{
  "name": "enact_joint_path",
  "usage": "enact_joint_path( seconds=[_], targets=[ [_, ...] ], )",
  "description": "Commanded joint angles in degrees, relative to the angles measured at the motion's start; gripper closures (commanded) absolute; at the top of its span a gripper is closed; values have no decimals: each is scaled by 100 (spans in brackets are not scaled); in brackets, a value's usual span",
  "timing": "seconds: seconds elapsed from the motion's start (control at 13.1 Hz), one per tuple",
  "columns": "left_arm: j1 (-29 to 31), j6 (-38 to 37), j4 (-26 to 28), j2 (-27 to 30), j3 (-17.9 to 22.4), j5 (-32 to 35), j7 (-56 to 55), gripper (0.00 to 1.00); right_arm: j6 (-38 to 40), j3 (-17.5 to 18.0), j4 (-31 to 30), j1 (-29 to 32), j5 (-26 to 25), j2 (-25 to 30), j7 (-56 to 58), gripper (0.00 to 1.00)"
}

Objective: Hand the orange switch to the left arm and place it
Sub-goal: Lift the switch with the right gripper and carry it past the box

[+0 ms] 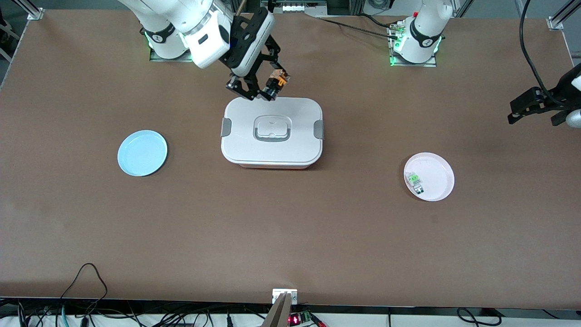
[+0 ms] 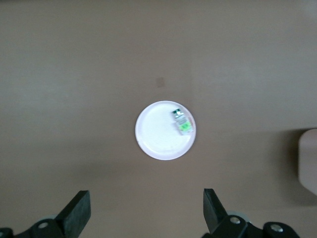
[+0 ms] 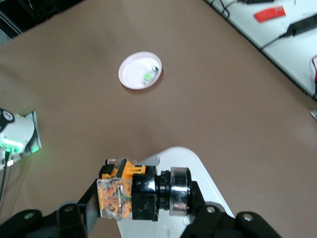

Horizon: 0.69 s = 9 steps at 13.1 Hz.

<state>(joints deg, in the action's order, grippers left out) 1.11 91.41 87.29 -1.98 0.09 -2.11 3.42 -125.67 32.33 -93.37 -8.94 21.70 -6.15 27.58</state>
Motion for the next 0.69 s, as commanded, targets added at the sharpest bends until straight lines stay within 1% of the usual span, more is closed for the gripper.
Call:
enact_joint_path(
  seconds=[0.0, 0.15, 0.23, 0.31, 0.38, 0.46, 0.61],
  targets=[
    [3, -228, -168, -57, 9, -525, -53, 0, -763, 361, 100, 42, 247, -62, 20, 100],
    [-6, -272, -133, -84, -9, -754, -52, 0, -1361, 502, 100, 33, 414, -80, 11, 100],
    [-14, -368, -142, -144, 0, -991, -52, 0, -1799, 668, 73, -2, 597, -80, -50, 100],
    [-6, -500, -72, -345, -9, -1141, -44, 0, -2265, 783, 30, -54, 781, -80, -190, 100],
    [38, -823, -115, -512, -9, -1351, -9, 0, -2652, 810, 12, -185, 801, -97, -278, 100],
    [108, -1218, -124, -566, 44, -1936, 209, 0, -2934, 810, 12, -361, 801, -158, -366, 100],
    [459, -1537, -71, -864, 62, -3472, 247, 0, -3444, 810, -15, -616, 801, -264, -437, 100]
  ],
)
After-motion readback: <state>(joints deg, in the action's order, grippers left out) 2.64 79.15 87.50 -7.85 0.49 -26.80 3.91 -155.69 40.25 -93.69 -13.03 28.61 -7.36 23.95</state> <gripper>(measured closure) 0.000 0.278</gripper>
